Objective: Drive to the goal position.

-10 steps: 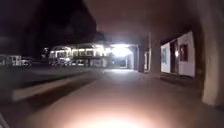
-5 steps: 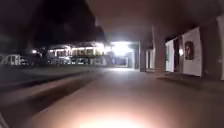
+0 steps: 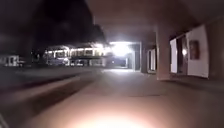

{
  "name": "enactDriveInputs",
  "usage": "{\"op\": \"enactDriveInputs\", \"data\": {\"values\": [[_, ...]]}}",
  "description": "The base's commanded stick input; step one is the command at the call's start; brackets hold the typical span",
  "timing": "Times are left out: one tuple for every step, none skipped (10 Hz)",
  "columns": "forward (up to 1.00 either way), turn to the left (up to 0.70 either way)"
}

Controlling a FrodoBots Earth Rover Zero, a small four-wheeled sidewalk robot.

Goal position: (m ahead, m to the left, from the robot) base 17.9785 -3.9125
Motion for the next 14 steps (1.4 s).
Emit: {"op": "enactDriveInputs", "data": {"values": [[1.00,-0.04],[1.00,-0.04],[1.00,-0.04],[1.00,-0.04],[1.00,-0.04],[1.00,-0.04],[1.00,-0.04],[1.00,-0.04],[1.00,-0.04],[1.00,-0.04],[1.00,-0.04],[1.00,-0.04],[1.00,-0.04],[1.00,-0.04]]}}
